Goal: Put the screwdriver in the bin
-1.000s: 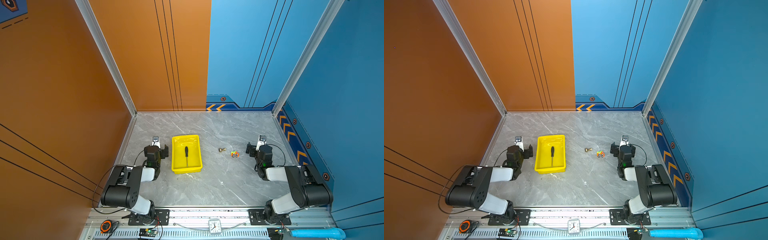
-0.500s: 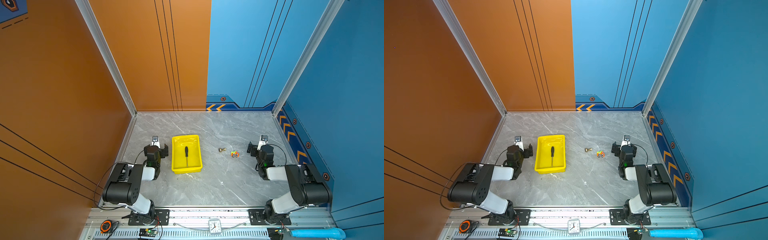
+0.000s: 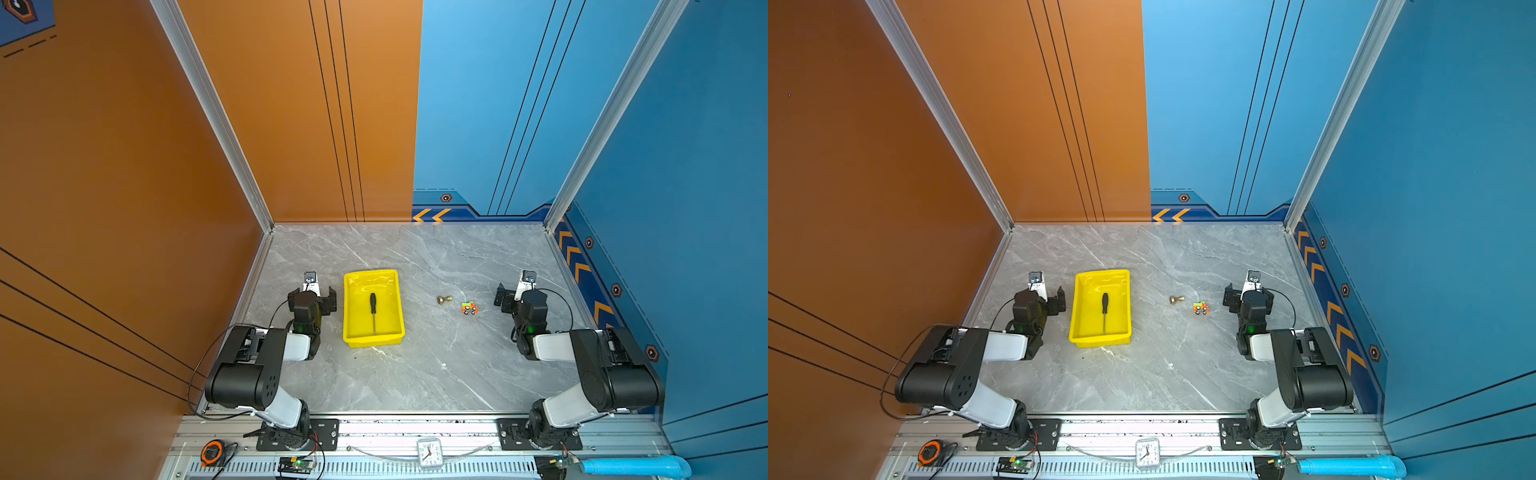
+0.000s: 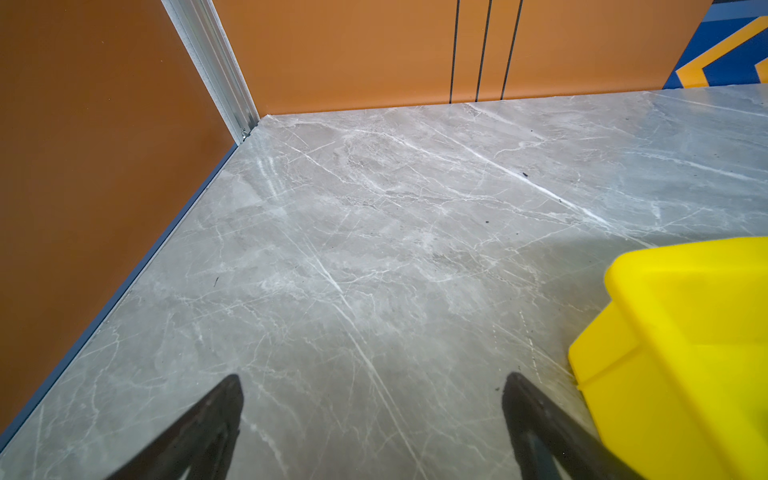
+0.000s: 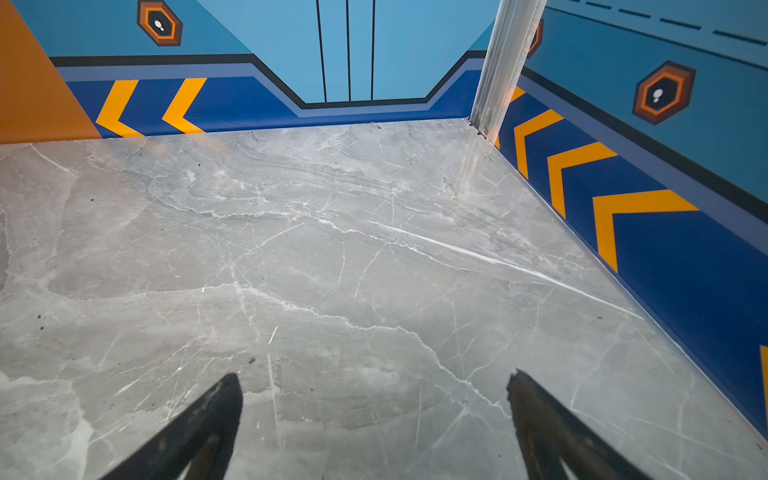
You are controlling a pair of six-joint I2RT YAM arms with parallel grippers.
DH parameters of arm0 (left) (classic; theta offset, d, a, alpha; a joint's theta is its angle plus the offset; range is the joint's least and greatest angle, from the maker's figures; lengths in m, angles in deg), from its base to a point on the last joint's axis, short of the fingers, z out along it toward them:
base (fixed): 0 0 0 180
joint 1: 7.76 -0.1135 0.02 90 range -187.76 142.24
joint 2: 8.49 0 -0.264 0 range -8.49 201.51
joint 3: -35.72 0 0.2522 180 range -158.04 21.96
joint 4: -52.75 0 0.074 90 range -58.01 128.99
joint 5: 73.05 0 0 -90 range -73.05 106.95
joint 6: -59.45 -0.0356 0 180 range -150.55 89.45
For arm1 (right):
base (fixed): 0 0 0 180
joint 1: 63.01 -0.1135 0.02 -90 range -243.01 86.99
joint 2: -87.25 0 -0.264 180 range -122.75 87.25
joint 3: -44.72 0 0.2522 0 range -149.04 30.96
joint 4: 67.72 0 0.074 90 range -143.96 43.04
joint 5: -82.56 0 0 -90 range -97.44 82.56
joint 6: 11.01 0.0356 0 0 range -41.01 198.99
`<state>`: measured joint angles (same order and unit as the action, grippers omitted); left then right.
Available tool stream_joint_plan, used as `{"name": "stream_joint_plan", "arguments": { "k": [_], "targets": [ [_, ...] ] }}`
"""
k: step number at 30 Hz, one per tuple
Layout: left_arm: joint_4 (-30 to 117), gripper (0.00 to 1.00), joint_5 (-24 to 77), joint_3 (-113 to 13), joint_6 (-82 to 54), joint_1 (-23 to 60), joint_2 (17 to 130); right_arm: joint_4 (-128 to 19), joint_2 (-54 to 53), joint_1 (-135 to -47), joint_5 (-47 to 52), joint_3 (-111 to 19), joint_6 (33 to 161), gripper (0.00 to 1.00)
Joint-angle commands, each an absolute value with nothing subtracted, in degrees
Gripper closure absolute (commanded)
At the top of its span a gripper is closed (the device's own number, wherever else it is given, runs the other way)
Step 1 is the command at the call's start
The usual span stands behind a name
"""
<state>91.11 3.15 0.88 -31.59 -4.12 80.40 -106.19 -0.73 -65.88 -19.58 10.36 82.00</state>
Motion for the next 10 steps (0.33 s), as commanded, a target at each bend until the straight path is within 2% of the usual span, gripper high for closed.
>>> {"name": "stream_joint_plan", "arguments": {
  "k": [1,10],
  "targets": [
    [91.90,0.02,4.19,0.25,-30.96,-4.77,81.02,-106.36,-1.47,-65.65,-19.21,9.69,82.95,0.00],
    [91.98,0.02,4.42,0.39,-30.98,-4.81,80.95,-106.34,-1.43,-65.63,-19.17,9.69,82.90,0.00]
  ]
}}
